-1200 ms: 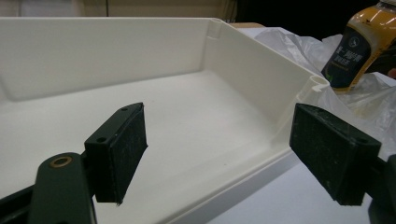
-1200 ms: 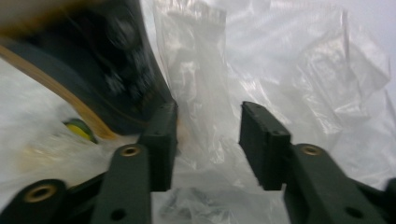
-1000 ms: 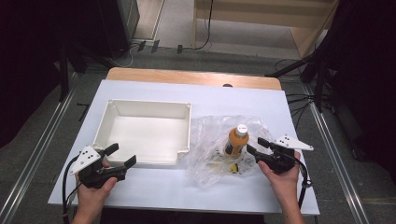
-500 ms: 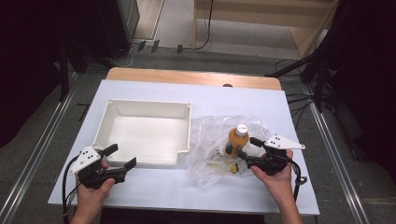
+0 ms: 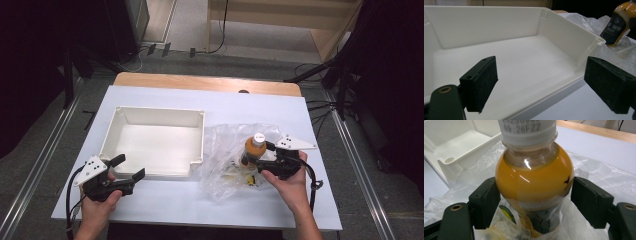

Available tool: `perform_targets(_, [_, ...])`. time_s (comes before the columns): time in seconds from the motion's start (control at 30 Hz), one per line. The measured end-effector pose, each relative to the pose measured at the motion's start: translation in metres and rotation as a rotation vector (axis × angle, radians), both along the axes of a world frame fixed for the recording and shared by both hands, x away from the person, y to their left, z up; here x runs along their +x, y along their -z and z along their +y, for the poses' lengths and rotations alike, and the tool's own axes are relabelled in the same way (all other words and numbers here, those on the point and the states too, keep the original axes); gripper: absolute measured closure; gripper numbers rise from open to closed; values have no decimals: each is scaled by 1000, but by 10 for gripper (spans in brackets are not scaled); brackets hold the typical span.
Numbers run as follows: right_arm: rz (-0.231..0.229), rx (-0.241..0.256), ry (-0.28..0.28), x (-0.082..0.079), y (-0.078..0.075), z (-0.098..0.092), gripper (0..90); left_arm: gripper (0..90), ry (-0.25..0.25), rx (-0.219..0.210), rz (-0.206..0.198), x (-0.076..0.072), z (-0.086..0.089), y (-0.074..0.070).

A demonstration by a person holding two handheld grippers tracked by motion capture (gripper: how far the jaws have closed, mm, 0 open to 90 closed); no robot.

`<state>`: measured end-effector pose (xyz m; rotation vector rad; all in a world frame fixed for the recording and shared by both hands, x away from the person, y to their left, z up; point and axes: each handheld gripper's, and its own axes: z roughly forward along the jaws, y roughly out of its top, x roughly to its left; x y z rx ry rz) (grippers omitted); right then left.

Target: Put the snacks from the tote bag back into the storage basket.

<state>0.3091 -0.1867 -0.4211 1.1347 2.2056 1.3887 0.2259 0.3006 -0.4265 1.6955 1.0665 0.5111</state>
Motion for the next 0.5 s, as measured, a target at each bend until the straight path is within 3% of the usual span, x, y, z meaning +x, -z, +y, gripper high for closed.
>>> perform_targets(0.5, [33,-34,-18,11,-7,7,239,124,1,-4,-3,1,1,-1])
